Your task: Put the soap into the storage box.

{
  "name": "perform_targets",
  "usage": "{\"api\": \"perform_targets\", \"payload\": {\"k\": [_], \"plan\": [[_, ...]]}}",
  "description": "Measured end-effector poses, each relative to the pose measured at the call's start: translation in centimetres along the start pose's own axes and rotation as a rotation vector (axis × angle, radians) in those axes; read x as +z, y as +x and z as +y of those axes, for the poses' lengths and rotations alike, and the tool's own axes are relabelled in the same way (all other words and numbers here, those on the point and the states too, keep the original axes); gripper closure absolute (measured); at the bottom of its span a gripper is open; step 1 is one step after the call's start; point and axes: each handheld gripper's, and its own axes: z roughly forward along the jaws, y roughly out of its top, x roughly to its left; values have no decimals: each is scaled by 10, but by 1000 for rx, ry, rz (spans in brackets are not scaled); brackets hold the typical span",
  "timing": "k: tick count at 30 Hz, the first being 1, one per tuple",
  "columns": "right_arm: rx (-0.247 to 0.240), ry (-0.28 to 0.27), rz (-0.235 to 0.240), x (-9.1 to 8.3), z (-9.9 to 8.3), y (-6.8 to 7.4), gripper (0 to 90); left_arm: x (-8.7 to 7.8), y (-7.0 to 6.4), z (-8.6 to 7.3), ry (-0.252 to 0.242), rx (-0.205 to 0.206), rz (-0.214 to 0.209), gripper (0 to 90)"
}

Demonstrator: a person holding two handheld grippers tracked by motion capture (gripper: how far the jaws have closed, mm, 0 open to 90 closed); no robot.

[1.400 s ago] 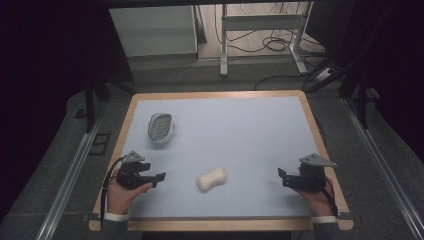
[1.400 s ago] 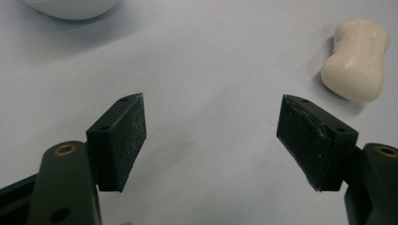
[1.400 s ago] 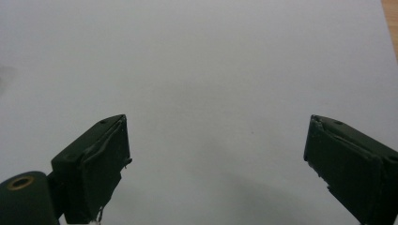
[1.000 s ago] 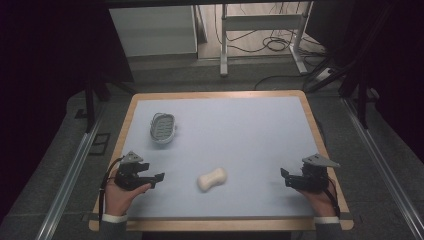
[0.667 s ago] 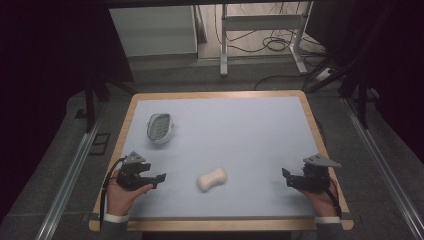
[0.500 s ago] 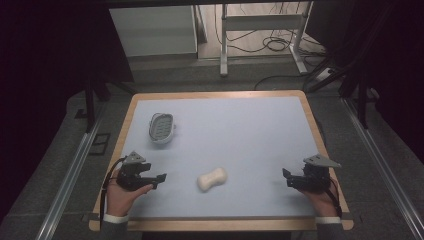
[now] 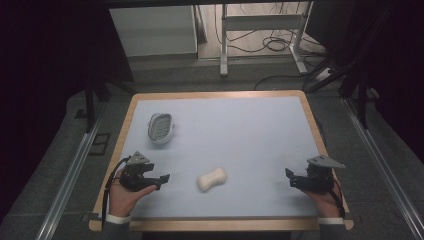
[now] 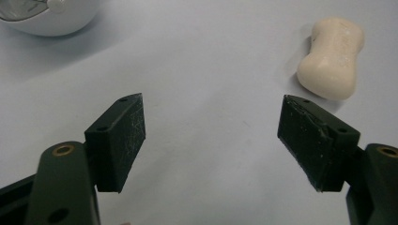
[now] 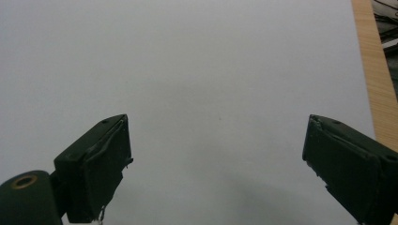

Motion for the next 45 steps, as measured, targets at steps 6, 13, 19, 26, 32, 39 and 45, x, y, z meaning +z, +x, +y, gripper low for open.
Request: {"api": "perform_targets", "payload": {"k": [6, 13, 19, 26, 32, 39, 45], "plan": [[12, -18, -15, -7, 1, -5, 79, -3, -2, 3, -7, 9, -6, 240], [26, -15, -23, -8, 0, -8, 80, -4, -8, 11, -4, 33, -22, 238], [32, 3, -29, -7, -1, -9, 86, -4, -14, 19, 12, 62, -30, 233], [31, 7, -25, -6, -1, -8, 86, -3, -18, 26, 17, 87, -44, 228], [27, 10, -22, -5, -1, -8, 86, -1, -23, 33, 19, 107, -48, 216], [21, 18, -22, -4, -2, -8, 86, 5, -33, 43, 39, 145, -70, 213], [19, 26, -21, -3, -2, -8, 86, 13, -41, 50, 56, 167, -85, 213]]}}
